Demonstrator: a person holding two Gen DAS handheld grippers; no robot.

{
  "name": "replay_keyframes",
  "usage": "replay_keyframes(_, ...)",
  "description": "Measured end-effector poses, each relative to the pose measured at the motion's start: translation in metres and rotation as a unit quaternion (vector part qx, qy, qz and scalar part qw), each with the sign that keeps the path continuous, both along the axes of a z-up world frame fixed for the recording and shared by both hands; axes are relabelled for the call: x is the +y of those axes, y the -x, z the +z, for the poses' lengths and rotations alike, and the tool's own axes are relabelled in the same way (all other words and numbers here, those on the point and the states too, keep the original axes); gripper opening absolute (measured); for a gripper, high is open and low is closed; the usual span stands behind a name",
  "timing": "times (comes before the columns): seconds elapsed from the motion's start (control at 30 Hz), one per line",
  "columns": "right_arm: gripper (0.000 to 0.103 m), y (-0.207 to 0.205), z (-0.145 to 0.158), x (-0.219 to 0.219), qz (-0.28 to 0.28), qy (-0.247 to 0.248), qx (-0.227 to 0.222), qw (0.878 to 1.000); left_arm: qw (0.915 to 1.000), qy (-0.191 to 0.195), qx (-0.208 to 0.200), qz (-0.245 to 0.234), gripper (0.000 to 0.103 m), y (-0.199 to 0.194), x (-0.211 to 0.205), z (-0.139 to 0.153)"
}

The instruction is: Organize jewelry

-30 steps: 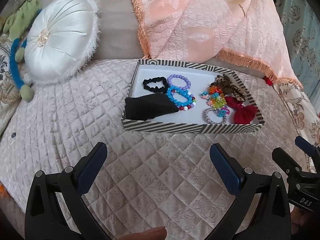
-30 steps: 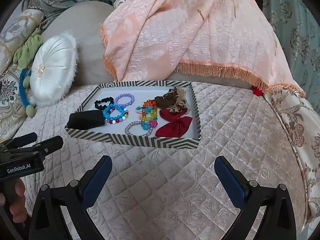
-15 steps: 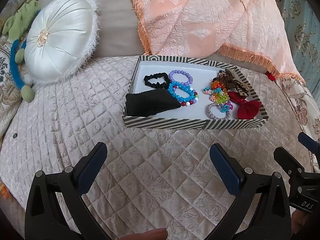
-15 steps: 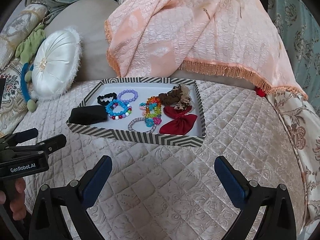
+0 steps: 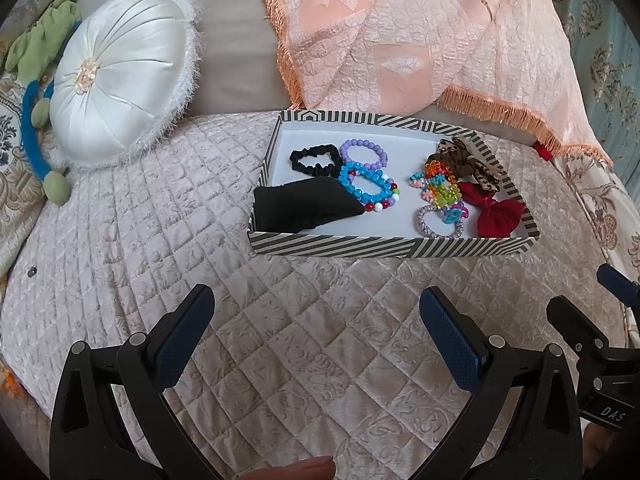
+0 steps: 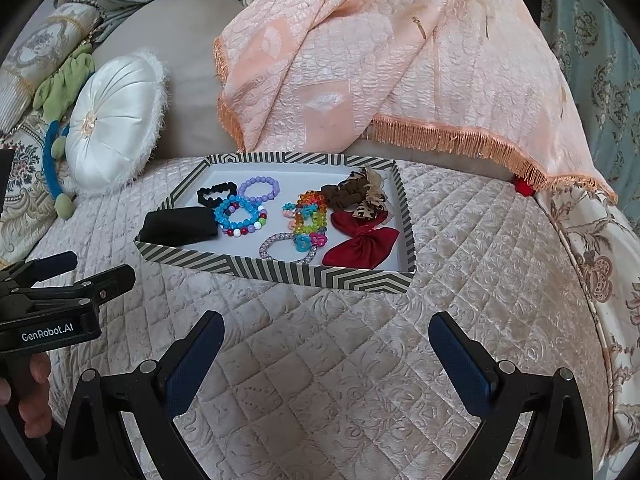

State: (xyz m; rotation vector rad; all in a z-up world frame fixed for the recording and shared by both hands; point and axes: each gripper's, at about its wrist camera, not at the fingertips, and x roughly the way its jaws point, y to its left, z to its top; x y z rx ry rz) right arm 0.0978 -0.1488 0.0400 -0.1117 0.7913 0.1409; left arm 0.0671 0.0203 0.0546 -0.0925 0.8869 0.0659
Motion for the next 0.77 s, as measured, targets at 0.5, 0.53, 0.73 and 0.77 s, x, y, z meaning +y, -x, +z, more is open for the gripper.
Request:
replay_keyframes(0.5, 0.102, 0.0005, 0.0001, 0.0007, 0.001, 0.001, -0.001, 1.0, 1.0, 0.0, -0.001, 0.0, 0.103, 0.0002, -0.0014, 0.0)
replay_keyframes(0.53, 0.102, 0.0004, 0.0003, 0.0013, 0.002, 0.002, -0.002, 1.0, 1.0, -0.001, -0.003, -0.001, 0.103, 0.0005, -0.0019, -0.0003)
replay_keyframes(0.73, 0.102, 0.0005, 0.0002, 0.0017, 0.003, 0.003, -0.002, 1.0, 0.9996, -0.019, -0.022, 0.005, 0.103, 0.0049, -0.0042, 0.0014)
replay_keyframes(0.77, 0.102, 0.0005, 0.0002, 0.0017, 0.003, 0.003, -0.002, 1.0, 0.9997, -0.018, -0.019, 0.003, 0.103, 0.0045, -0.0042, 0.001)
